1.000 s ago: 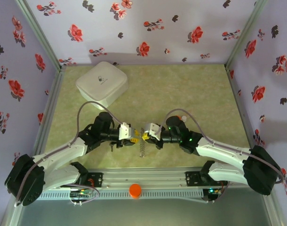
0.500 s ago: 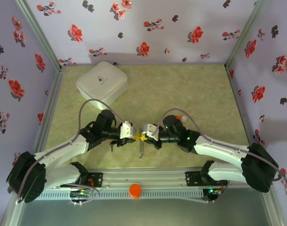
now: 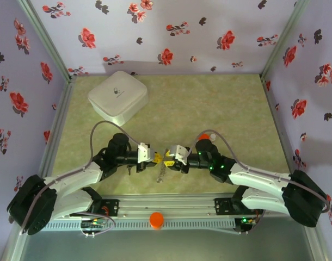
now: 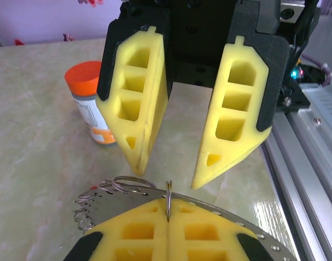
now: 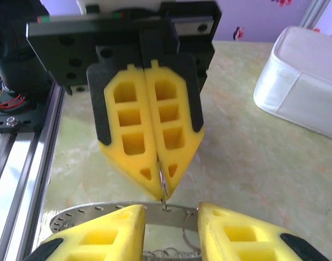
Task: Put the keys on the keyring
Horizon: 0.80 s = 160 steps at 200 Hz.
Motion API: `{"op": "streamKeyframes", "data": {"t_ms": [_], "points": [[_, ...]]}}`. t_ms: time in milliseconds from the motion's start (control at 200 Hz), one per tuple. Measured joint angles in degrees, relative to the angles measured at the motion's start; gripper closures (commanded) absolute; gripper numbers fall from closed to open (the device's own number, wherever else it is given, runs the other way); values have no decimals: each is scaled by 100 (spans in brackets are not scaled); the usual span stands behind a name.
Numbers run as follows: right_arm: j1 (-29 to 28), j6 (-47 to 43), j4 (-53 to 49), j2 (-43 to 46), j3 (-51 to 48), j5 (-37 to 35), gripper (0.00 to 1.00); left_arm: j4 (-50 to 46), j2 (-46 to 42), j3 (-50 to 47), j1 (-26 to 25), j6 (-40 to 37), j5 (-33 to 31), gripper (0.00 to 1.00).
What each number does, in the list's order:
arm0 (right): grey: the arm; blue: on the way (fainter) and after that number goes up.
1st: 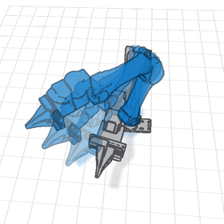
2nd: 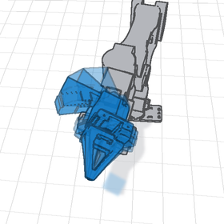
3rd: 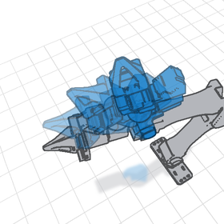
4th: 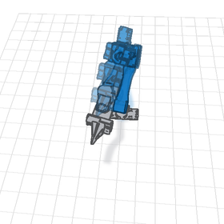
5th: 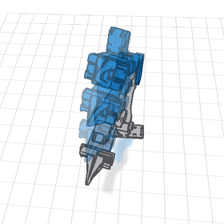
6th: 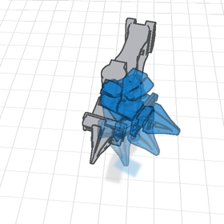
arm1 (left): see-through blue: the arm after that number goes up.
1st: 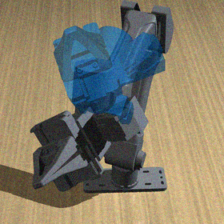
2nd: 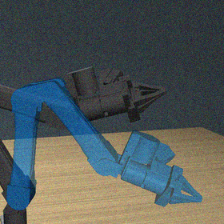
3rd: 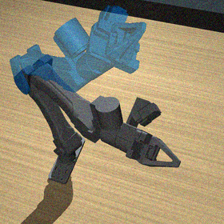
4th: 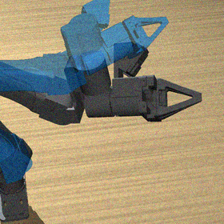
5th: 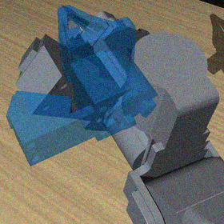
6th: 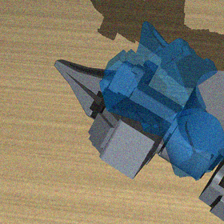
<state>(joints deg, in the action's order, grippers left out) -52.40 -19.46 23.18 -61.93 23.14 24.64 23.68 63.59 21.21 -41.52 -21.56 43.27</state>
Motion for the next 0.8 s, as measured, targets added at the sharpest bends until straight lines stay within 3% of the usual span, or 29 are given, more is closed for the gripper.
{"op": "streamKeyframes", "data": {"t_ms": [220, 510, 570, 655, 800], "points": [[0, 122, 289, 0, -4, 39, 80, 1008, 249, -149, 0, 483, 107, 100], [0, 195, 286, -72, 2, 96, 100, 1213, 295, -262, 13, 643, 129, 100], [0, 164, 245, -98, 17, 105, 100, 1193, 297, -275, 13, 647, 129, 100], [0, 142, 94, -109, 98, 109, 100, 1185, 295, -278, 17, 643, 114, 71], [-15, -11, -444, -107, 334, 131, 100, 787, 181, -219, 35, 549, -68, 71]]}}
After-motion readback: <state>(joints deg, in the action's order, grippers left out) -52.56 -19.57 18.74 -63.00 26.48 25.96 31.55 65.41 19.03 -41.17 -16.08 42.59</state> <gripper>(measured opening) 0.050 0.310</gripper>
